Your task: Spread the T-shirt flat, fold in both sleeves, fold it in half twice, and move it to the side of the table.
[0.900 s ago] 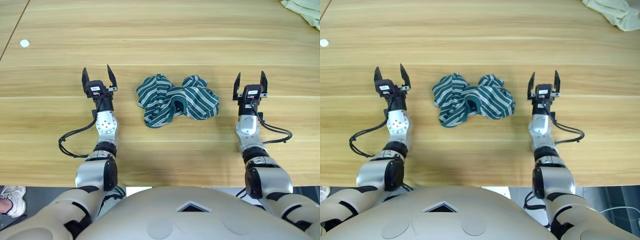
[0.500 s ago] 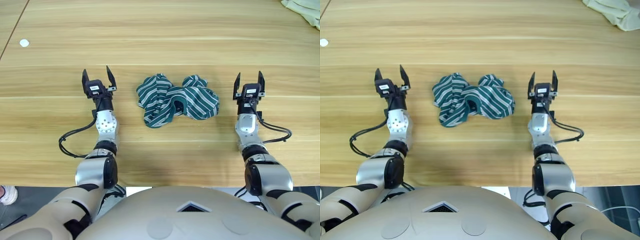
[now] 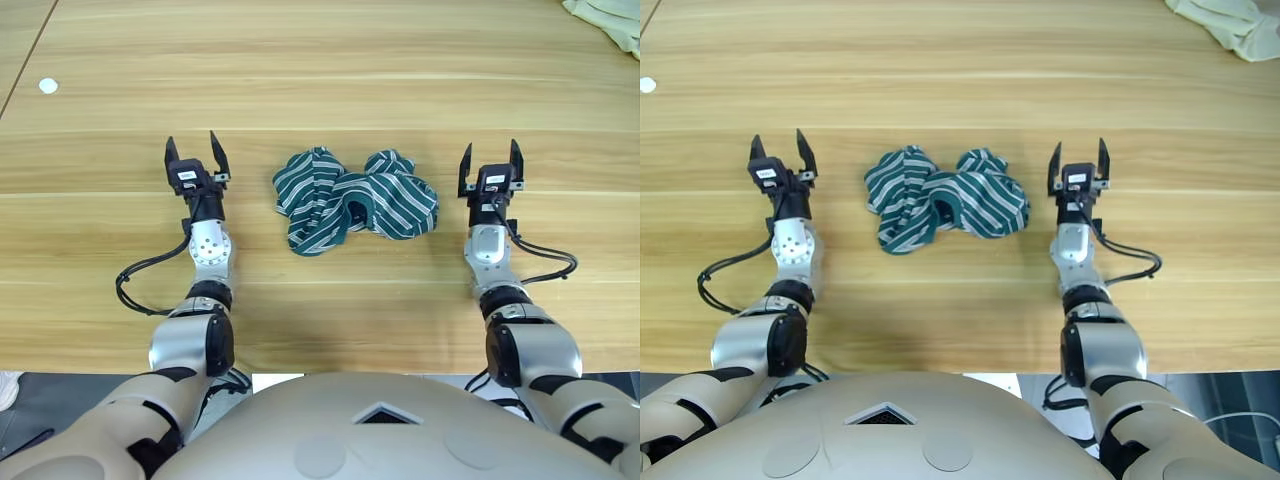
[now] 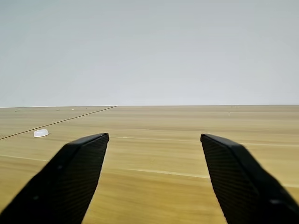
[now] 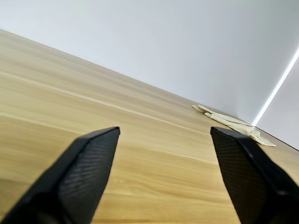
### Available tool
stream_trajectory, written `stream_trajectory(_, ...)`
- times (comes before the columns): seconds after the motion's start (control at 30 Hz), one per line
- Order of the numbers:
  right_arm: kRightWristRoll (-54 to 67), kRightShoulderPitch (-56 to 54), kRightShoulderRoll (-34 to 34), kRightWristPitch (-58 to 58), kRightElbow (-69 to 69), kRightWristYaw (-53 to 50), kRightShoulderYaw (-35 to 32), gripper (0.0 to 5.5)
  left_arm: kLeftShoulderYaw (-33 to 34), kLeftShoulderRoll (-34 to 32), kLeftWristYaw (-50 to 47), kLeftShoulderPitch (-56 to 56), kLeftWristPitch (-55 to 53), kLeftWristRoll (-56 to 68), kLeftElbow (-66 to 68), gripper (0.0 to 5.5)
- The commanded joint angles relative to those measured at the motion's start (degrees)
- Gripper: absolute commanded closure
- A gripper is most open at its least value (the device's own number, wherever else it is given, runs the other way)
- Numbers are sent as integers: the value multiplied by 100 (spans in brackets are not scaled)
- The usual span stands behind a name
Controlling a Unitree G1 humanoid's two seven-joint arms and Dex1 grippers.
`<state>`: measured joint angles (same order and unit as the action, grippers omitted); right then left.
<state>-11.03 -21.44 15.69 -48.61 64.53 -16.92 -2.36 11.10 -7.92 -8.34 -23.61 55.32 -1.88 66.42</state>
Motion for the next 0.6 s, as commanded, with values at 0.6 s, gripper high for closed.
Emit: stream_trajectory(0.6, -57, -123, -23, -35, 34, -66, 15, 175, 19, 4, -51, 43, -1, -18, 35, 178)
